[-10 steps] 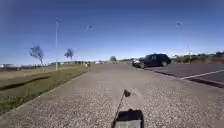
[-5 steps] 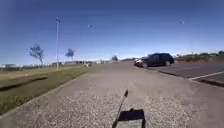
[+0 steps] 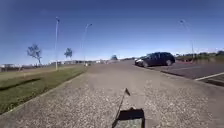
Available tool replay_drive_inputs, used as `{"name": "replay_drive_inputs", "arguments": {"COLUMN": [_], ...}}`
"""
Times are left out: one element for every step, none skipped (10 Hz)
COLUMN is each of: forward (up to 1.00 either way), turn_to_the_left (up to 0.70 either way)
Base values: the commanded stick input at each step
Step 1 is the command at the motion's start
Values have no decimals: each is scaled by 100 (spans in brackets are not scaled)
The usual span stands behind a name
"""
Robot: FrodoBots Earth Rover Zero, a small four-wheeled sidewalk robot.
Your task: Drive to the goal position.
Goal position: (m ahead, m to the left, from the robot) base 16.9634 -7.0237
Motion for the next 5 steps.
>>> {"name": "replay_drive_inputs", "arguments": {"forward": [70,70,70,70,70], "turn_to_the_left": [0,0,0,0,0]}}
